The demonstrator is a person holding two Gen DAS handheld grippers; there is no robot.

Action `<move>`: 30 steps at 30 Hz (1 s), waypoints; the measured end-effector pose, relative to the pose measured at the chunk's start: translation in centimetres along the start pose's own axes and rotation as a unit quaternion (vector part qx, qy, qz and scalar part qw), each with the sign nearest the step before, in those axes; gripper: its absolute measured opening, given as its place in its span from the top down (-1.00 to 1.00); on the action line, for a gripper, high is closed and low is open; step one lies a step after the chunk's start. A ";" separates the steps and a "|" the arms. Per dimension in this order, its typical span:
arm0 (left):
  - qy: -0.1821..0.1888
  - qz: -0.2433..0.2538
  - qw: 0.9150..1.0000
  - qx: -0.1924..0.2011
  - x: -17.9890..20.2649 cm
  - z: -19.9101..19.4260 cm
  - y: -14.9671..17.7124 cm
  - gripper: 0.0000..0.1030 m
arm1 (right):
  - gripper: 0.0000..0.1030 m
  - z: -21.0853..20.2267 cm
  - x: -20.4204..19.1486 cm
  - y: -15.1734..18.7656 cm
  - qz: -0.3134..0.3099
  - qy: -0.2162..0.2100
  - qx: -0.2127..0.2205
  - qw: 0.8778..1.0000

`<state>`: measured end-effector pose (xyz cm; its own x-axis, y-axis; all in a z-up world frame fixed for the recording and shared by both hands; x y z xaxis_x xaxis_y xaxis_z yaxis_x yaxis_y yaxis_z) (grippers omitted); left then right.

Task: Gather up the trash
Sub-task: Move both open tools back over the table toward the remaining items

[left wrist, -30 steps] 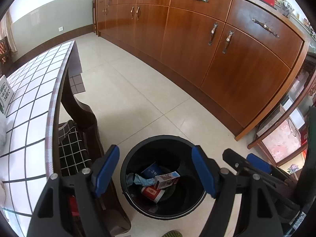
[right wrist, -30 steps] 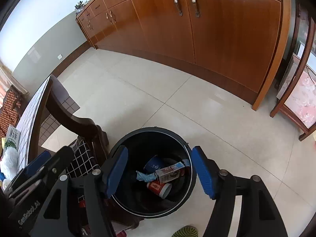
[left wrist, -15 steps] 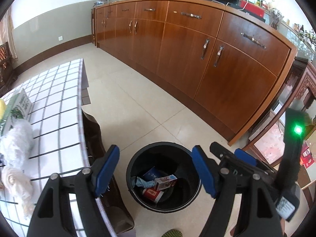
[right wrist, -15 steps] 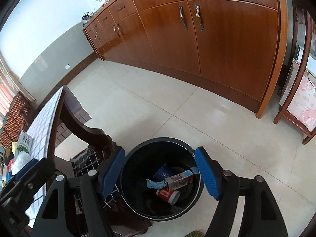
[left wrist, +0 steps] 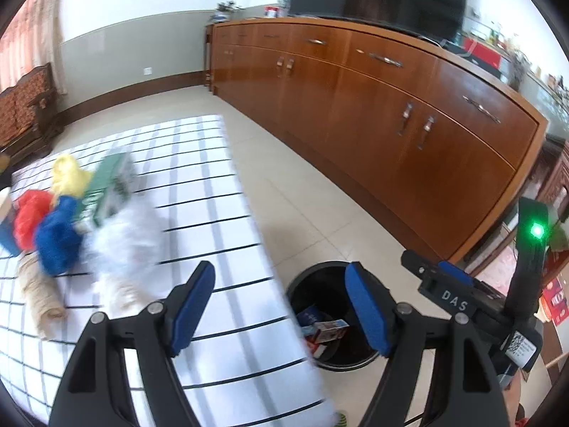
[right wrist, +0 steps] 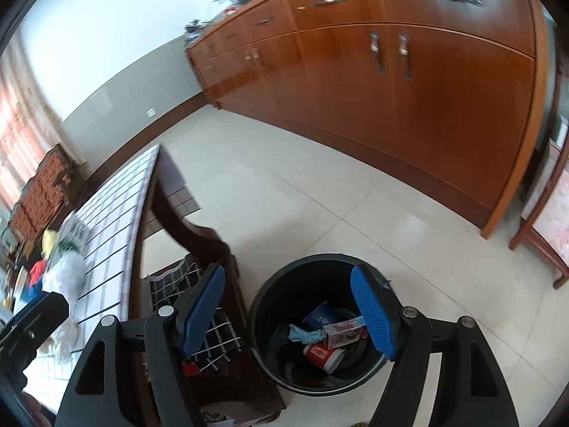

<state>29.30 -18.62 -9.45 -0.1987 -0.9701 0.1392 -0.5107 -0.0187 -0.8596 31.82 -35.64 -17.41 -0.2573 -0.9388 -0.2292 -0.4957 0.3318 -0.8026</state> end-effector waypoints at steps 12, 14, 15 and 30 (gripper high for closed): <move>-0.103 -0.030 0.993 0.037 -11.5 -4.4 0.3 -0.50 | -0.46 -0.5 -10.7 0.8 -0.058 -0.082 0.006 0.995; -0.123 -0.033 0.991 0.039 -13.4 -4.8 0.6 -0.50 | -0.46 -0.6 -12.4 1.0 -0.065 -0.094 0.007 0.993; -0.131 -0.035 0.990 0.039 -14.3 -5.1 0.8 -0.50 | -0.46 -0.7 -13.6 1.2 -0.071 -0.101 0.008 0.992; -0.181 -0.065 0.981 0.032 -21.3 -6.5 2.9 -0.50 | -0.46 -1.3 -23.3 3.8 -0.112 -0.167 -0.002 0.980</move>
Point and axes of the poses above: each gripper's, at about its wrist camera, not at the fingertips, and z roughly the way its jaws point, x to its right, y to its underside, the point moved 10 cm from there along z, roughly the way its jaws point, and after that the axes turned 15 degrees about x, right-handed, at the moved point
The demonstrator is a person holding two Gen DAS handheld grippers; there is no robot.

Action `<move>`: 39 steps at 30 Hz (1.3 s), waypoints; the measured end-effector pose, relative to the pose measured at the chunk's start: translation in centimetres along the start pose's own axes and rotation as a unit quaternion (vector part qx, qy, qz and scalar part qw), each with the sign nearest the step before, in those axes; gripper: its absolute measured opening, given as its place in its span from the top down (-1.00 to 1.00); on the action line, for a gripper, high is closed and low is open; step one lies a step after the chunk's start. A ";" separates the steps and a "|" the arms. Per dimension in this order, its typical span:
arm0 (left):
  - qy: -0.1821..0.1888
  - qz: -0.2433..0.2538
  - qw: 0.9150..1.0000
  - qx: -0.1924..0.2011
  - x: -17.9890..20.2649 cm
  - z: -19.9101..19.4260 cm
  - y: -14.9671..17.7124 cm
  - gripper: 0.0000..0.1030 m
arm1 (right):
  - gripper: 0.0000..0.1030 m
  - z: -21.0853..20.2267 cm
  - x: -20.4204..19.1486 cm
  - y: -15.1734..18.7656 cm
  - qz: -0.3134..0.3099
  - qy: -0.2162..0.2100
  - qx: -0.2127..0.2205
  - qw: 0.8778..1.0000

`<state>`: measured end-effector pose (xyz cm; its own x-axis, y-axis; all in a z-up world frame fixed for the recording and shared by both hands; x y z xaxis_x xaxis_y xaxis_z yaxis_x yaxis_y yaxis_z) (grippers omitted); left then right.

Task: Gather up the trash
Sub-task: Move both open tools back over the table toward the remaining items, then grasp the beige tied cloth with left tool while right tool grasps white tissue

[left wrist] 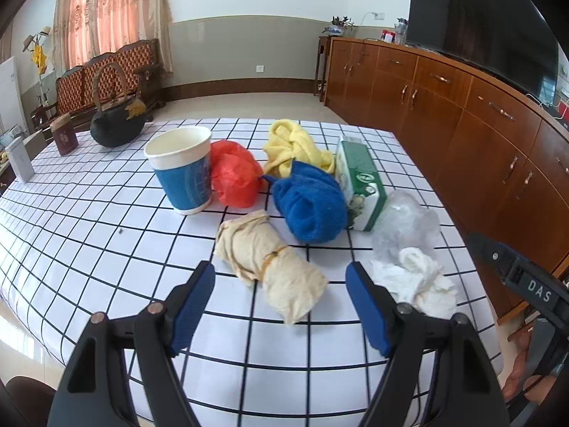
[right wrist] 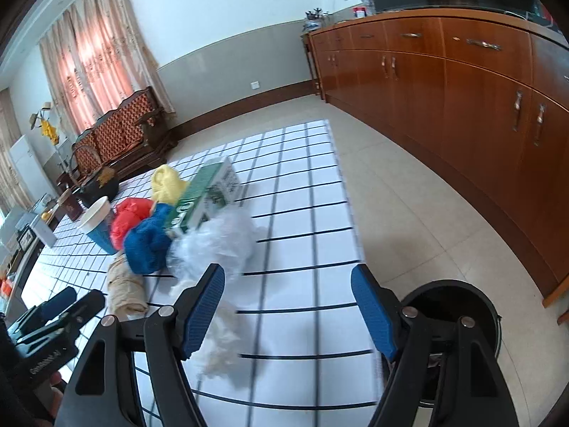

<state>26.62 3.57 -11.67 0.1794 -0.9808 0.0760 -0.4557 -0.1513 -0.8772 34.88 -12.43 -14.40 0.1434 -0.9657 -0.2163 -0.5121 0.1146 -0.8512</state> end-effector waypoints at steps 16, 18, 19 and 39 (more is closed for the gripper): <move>0.004 -0.016 1.000 -0.018 -1.0 1.9 0.7 -0.50 | -0.46 1.5 -3.7 2.1 -0.032 -0.028 -0.028 0.999; 0.005 -0.018 1.000 -0.020 -1.0 2.1 0.8 -0.50 | -0.46 1.5 -3.9 2.2 -0.031 -0.031 -0.030 0.999; 0.004 -0.018 1.000 -0.023 -0.9 2.2 0.9 -0.50 | -0.46 1.6 -4.0 2.3 -0.032 -0.033 -0.031 0.998; -0.001 -0.035 0.998 -0.054 -1.3 4.4 2.7 -0.56 | -0.46 1.5 -6.6 4.1 -0.049 -0.093 -0.059 0.993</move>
Point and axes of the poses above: each gripper's, at about its wrist camera, not at the fingertips, and z roughly the way its jaws point, x to its right, y to its underside, the point moved 10 cm from there along z, roughly the way its jaws point, and after that the axes turned 15 degrees about x, right-handed, at the moved point
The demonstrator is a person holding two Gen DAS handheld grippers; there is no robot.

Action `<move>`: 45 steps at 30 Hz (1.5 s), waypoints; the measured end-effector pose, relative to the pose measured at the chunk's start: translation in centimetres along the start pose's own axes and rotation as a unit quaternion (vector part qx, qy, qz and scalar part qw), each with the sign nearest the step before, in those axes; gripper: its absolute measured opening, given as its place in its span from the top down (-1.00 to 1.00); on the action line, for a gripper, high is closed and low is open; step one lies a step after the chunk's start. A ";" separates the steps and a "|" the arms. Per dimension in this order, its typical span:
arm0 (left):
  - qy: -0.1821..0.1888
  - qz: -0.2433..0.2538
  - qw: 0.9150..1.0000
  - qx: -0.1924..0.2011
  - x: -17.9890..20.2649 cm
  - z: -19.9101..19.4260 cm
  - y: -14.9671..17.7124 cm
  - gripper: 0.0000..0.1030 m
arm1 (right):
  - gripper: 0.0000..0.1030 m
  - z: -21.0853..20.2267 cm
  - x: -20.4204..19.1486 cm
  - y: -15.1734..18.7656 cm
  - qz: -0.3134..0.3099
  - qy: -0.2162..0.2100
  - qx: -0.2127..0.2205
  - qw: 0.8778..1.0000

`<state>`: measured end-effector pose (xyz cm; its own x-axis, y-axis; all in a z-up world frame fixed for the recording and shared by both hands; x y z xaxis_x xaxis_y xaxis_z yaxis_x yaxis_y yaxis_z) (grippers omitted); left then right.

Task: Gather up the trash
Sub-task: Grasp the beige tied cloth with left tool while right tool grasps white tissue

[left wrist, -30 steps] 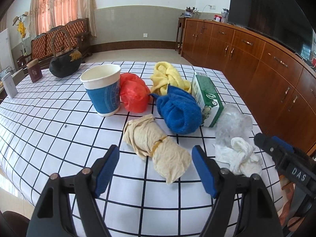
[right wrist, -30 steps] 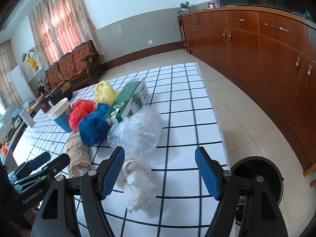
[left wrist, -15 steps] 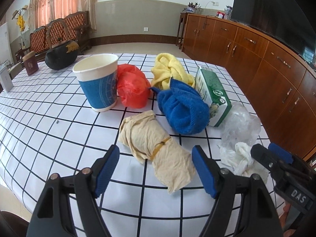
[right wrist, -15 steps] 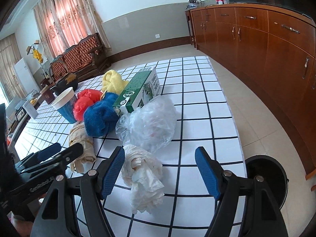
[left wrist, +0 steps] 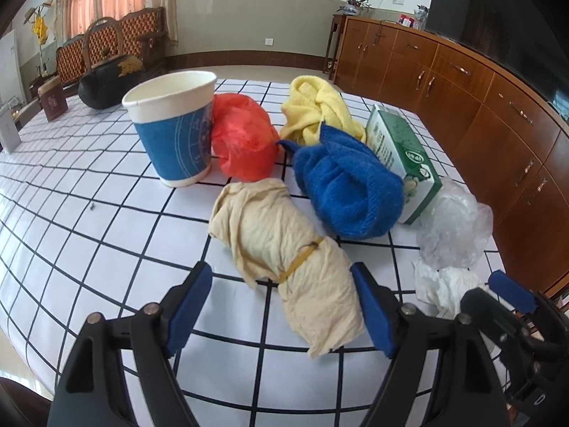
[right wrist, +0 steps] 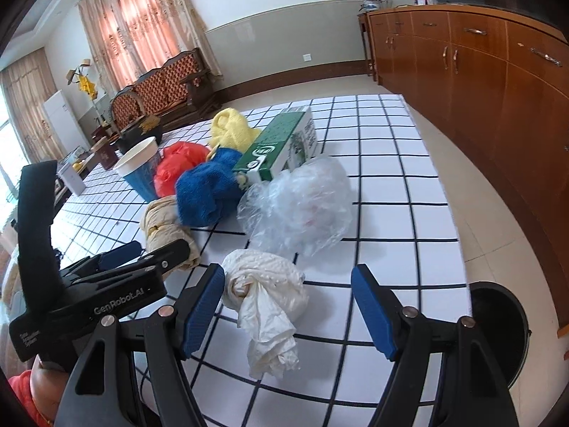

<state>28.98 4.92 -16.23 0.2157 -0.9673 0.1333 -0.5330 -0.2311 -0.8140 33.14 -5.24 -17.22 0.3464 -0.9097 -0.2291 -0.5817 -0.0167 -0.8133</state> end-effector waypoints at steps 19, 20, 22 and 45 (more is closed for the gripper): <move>0.026 -0.045 0.999 0.004 -0.1 0.5 0.0 -0.37 | 0.18 0.8 -1.7 1.4 -0.006 -0.038 -0.029 0.999; 0.028 -0.046 0.999 0.005 -0.2 0.5 0.0 -0.28 | 0.19 0.8 -1.7 1.4 -0.006 -0.037 -0.029 0.999; 0.035 -0.047 0.998 0.007 -0.2 0.3 0.0 0.28 | 0.19 0.7 -1.7 1.3 -0.006 -0.038 -0.026 0.999; 0.061 -0.001 0.997 0.047 1.5 -4.9 -1.1 0.55 | 0.19 -3.3 -1.9 -0.1 0.004 -0.093 0.014 0.996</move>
Point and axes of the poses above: each gripper's, at about its wrist camera, not at the fingertips, and z roughly the way its jaws point, x to its right, y to its underside, the point moved 10 cm from there along z, roughly the way its jaws point, and after that the axes turned 15 degrees about x, right-handed, at the moved point
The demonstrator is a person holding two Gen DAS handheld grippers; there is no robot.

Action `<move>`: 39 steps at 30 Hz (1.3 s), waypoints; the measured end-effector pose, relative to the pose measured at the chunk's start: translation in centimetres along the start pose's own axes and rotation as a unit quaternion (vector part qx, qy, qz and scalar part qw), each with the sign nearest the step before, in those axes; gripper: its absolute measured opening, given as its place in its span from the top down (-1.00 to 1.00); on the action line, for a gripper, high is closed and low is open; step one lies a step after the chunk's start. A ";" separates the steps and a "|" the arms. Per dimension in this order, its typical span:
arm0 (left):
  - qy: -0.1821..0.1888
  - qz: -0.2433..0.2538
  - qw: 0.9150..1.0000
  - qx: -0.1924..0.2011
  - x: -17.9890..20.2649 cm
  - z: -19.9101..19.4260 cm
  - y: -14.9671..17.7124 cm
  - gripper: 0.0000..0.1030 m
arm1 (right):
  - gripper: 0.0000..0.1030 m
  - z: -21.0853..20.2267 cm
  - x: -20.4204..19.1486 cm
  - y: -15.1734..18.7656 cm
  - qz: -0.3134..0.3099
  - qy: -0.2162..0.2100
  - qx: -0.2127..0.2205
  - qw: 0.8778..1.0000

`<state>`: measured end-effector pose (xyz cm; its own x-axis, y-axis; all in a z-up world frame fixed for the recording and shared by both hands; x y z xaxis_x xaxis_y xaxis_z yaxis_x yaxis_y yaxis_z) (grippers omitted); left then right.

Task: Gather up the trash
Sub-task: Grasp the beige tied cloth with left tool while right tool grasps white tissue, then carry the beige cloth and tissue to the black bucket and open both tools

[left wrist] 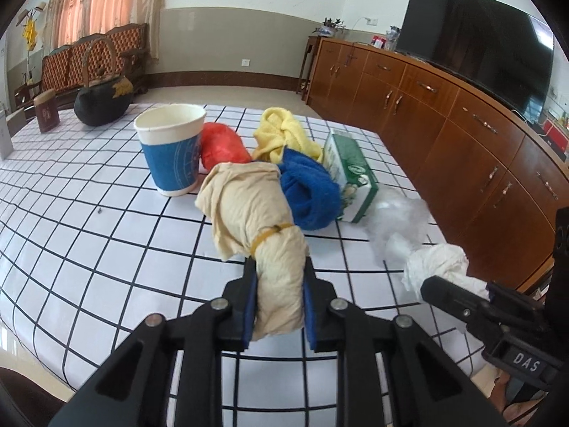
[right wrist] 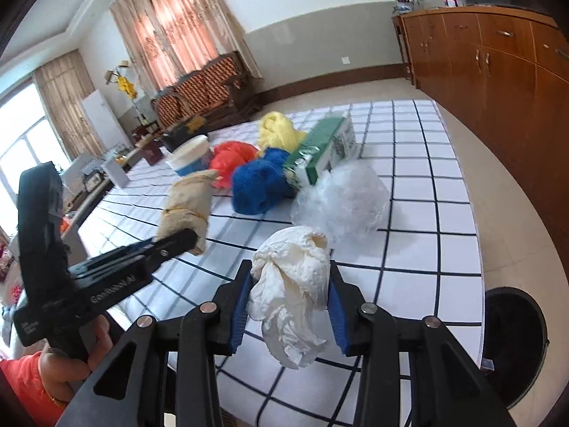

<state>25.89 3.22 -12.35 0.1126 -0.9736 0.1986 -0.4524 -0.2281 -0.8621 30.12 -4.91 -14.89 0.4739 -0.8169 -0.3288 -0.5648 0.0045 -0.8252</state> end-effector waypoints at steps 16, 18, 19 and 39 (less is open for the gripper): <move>0.069 0.039 0.997 0.013 6.8 -2.1 -0.4 0.55 | 0.19 -4.7 5.2 -2.6 0.028 0.064 0.066 0.995; 0.080 0.044 0.996 0.011 8.1 -2.1 -0.2 0.55 | 0.19 -5.6 6.4 -2.7 0.036 0.080 0.073 0.993; 0.089 0.048 0.995 0.009 9.0 -2.1 -0.1 0.55 | 0.19 -6.1 7.2 -2.8 0.041 0.091 0.077 0.992; 0.215 0.117 0.969 -0.042 23.8 -1.7 4.4 0.54 | 0.19 -16.7 23.1 0.3 0.160 0.270 0.093 0.945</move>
<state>25.08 -20.93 -10.59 -0.3724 -0.9077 0.1933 -0.4932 0.0171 -0.8697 29.65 -33.44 -15.07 -0.1433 -0.9313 -0.3348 -0.4684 0.3618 -0.8060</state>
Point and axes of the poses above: each gripper's, at about its wrist camera, not at the fingertips, and z roughly the way its jaws point, x to its right, y to its underside, the point moved 10 cm from there along z, roughly the way its jaws point, and after that the axes turned 15 degrees about x, right-handed, at the moved point
